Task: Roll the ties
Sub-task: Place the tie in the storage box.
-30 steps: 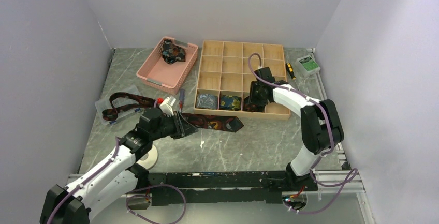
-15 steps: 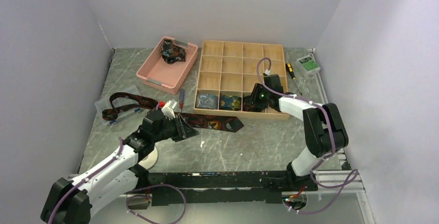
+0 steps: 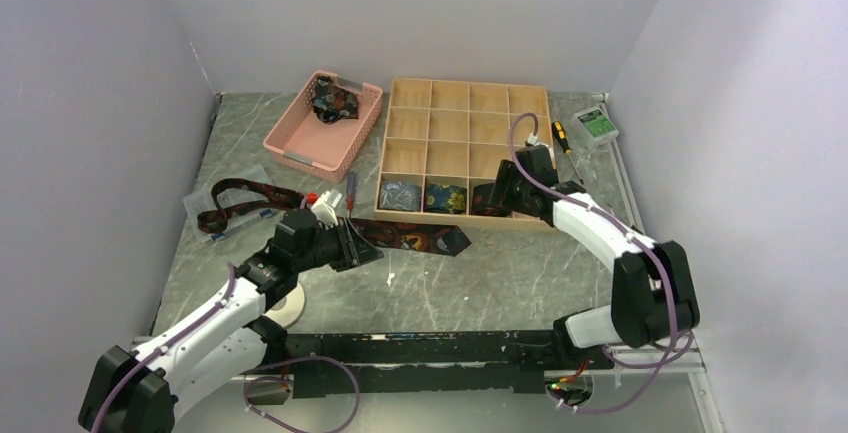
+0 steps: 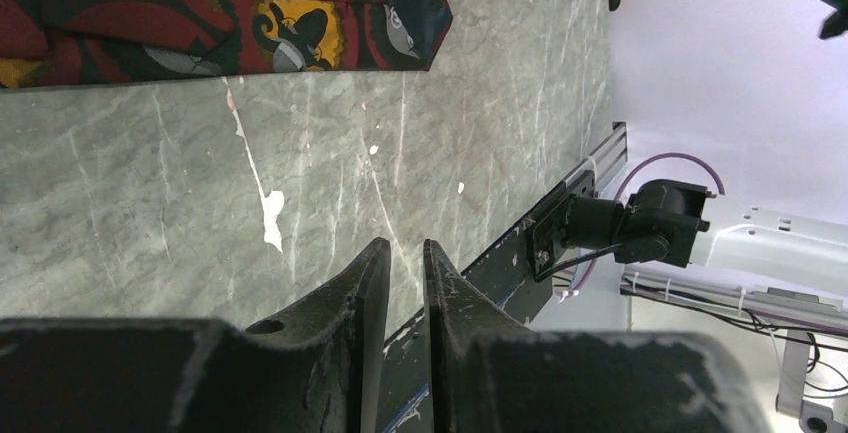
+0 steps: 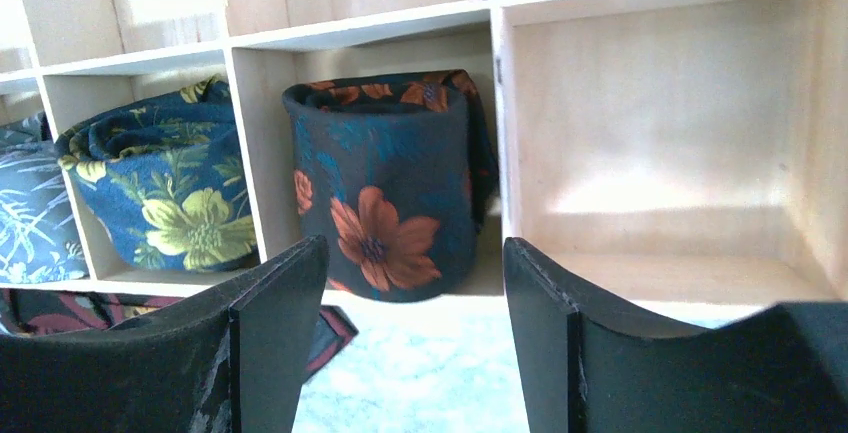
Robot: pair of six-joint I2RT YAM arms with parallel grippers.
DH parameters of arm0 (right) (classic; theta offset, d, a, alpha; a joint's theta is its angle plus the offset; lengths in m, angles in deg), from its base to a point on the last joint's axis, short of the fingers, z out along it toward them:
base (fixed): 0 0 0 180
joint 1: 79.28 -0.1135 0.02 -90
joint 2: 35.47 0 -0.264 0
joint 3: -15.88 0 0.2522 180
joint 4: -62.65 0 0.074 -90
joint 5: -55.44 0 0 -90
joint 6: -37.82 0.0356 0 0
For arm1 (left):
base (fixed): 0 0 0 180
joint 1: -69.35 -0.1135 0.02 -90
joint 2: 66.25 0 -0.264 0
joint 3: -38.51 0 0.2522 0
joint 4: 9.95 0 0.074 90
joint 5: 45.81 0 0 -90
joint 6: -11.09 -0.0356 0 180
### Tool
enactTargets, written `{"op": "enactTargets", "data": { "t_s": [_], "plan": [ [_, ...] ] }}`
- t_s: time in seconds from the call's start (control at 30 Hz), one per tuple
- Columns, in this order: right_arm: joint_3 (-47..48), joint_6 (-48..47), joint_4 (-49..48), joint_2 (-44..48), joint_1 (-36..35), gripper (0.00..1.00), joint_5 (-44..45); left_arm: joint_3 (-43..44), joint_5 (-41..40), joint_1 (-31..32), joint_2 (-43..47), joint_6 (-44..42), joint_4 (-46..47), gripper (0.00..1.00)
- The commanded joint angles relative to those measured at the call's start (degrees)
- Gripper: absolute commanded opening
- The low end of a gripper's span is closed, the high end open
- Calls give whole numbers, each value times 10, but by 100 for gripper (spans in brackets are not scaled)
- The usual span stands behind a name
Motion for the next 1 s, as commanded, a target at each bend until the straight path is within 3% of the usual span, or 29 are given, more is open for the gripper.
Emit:
{"op": "enactTargets", "data": {
  "t_s": [0.0,0.1,0.3,0.5,0.83,0.87,0.97],
  "plan": [
    [21,-18,56,63,-19,69,67,21,-4,3,13,-16,-12,24],
    [29,-17,62,81,-37,67,64,23,-8,3,15,-18,-15,24],
    [32,-21,15,53,-37,33,46,25,-5,4,7,-15,-6,24],
    [49,-15,-8,-32,-27,26,68,27,-11,5,12,-16,-14,24],
    [63,-11,-43,-108,-12,26,33,21,-10,6,9,-16,-8,24],
    [58,-8,-45,-98,-13,29,31,21,-9,6,7,-18,-9,24],
    [37,-3,-44,-24,-18,54,38,26,-9,6,10,-23,-21,24]
  ]
}}
